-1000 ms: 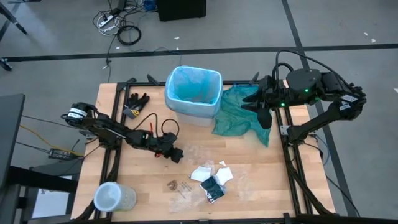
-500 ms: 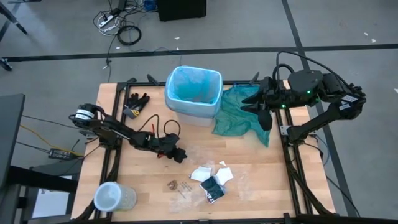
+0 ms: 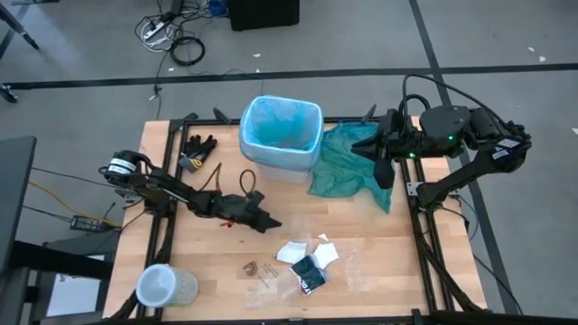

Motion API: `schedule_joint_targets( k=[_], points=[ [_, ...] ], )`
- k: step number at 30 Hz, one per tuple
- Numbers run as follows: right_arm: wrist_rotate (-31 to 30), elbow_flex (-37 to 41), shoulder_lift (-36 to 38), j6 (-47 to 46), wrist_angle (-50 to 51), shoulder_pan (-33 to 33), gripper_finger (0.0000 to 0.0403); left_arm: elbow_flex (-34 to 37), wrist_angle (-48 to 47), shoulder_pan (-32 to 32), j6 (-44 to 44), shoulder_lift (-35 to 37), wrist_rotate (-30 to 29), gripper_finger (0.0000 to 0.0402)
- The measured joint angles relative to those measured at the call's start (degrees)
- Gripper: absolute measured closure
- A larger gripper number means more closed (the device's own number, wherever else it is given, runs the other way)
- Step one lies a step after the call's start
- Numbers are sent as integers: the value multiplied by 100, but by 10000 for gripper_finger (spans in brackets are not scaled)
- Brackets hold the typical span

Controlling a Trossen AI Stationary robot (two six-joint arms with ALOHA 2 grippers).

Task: Place trash/remove bag and relplace
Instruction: Put the transparent plastic into the trash bin

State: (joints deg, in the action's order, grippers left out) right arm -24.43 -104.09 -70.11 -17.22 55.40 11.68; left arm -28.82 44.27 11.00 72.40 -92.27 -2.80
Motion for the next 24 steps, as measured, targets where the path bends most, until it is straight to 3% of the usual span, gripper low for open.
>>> schedule_joint_targets(
  k=[6, 12, 19, 24],
  points=[
    [-559, 2, 0, 248, 614, 0, 388, -145, 1390, -22, -269, 193, -698, 400],
    [-1201, 2, 47, 248, 1323, -13, 401, -777, 1768, -20, -1033, 403, -803, 400],
    [-1294, 2, 57, 247, 1574, -20, 402, -2019, 1680, -144, -2050, 427, 18, 401],
    [-1294, 2, 53, 231, 1610, -20, 402, -2792, 1510, -594, -2290, 427, 509, 401]
  ],
)
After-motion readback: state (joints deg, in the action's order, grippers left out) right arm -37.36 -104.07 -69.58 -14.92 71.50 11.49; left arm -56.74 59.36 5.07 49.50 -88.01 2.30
